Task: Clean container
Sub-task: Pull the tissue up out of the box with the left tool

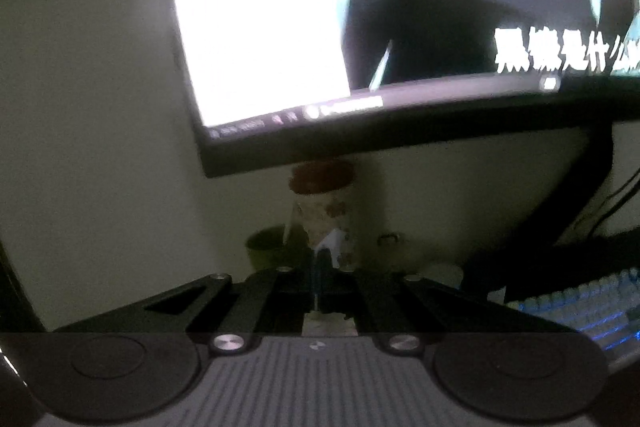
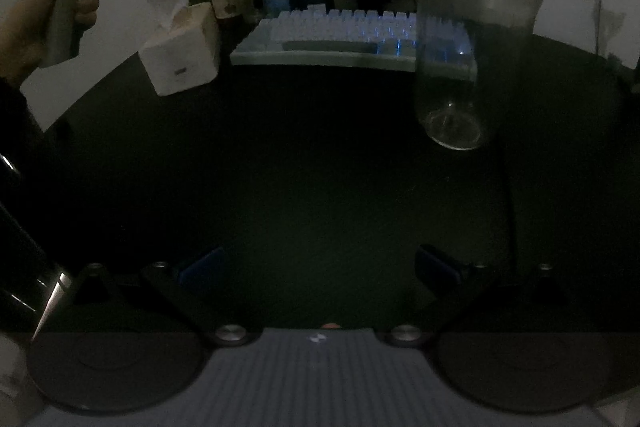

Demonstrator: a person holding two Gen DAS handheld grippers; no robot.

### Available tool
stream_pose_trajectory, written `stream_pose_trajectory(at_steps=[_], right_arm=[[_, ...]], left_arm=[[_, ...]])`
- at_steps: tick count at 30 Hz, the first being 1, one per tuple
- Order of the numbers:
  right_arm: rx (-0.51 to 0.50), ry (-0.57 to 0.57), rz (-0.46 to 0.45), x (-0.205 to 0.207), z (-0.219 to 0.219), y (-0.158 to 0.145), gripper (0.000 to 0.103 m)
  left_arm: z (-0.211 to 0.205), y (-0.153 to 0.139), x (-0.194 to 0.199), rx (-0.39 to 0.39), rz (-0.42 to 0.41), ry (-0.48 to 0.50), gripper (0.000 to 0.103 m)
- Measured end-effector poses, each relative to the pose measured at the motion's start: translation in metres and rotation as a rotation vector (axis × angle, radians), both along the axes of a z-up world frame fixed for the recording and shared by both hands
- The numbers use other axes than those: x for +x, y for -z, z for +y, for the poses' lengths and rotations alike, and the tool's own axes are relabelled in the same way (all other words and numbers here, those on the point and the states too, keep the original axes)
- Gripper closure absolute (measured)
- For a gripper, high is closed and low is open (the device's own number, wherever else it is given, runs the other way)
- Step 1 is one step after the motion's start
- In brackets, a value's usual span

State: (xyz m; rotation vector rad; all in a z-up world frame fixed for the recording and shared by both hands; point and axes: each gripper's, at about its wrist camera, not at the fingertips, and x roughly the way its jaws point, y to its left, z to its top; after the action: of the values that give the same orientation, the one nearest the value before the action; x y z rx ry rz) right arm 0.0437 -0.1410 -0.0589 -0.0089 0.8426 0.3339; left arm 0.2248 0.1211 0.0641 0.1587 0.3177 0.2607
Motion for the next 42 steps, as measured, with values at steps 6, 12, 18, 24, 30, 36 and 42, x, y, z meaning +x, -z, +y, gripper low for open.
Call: stream_pose_trajectory(at_steps=[6,12,18,24,30,36,42], right_arm=[[-0.004,-0.012,0.007,0.000,0.004,0.002,0.000],[-0.003,-0.019,0.007,-0.002,0.007,0.002,0.000],[-0.003,-0.022,0.004,-0.005,0.007,0.002,0.000],[0.001,-0.023,0.025,-0.001,0.009,0.006,0.000],[0.015,-0.024,-0.011,-0.007,0.003,-0.002,0.000],[0.055,-0.028,-0.079,-0.011,-0.016,-0.019,0.000],[0.135,-0.012,-0.158,-0.012,-0.049,-0.037,0.000]], left_arm=[[-0.016,-0.016,-0.039,0.042,-0.141,0.019,0.102],[-0.024,-0.033,-0.064,0.006,-0.182,0.059,0.102],[-0.034,-0.041,-0.097,-0.045,-0.171,0.130,0.102],[-0.046,-0.068,-0.119,-0.086,-0.160,0.227,0.102],[-0.075,-0.052,-0.152,-0.102,-0.103,0.350,0.102],[-0.096,-0.034,-0.181,-0.163,-0.077,0.491,0.102],[-0.111,-0.025,-0.183,-0.209,-0.062,0.572,0.102]])
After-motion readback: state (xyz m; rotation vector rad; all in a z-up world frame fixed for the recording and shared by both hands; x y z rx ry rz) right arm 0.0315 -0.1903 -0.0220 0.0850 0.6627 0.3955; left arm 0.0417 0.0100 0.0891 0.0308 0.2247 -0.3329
